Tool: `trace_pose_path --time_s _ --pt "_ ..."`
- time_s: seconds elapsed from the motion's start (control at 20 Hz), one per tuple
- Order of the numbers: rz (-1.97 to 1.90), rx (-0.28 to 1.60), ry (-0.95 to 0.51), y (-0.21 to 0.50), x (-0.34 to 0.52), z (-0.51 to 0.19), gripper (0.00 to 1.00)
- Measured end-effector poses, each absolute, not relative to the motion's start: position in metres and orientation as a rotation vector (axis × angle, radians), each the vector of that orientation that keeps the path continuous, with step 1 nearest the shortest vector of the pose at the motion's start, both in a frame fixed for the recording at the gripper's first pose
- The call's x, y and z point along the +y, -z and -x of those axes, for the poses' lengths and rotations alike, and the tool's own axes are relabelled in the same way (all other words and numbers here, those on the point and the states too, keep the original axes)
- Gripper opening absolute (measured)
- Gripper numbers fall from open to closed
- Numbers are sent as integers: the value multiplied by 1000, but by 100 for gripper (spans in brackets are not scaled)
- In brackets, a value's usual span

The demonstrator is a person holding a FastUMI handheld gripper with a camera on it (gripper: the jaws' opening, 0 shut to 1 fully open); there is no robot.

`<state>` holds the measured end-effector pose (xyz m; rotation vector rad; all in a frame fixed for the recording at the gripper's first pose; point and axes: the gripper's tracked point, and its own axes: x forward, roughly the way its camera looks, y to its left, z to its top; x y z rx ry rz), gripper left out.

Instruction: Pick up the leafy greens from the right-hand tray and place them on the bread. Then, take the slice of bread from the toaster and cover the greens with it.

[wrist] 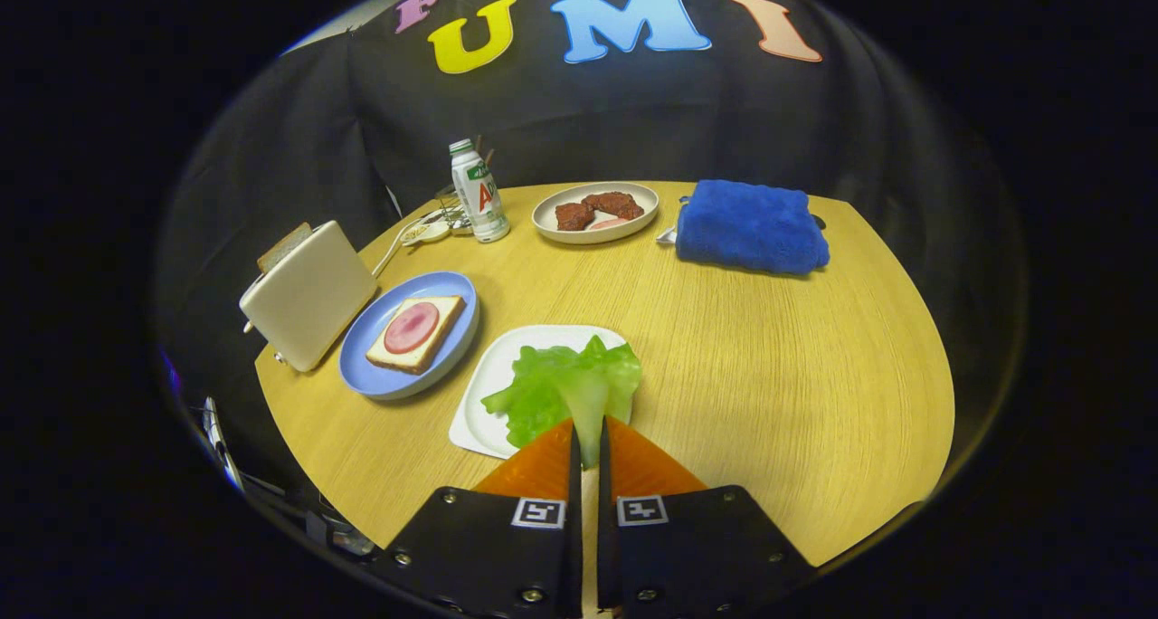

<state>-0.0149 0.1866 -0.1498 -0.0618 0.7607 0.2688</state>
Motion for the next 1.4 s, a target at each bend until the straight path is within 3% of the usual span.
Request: trace_pose_path --time_s 0.75,1.4 --pt "125 577 -242 92 223 -11 7" --pt "79 531 -284 98 296 -20 6"
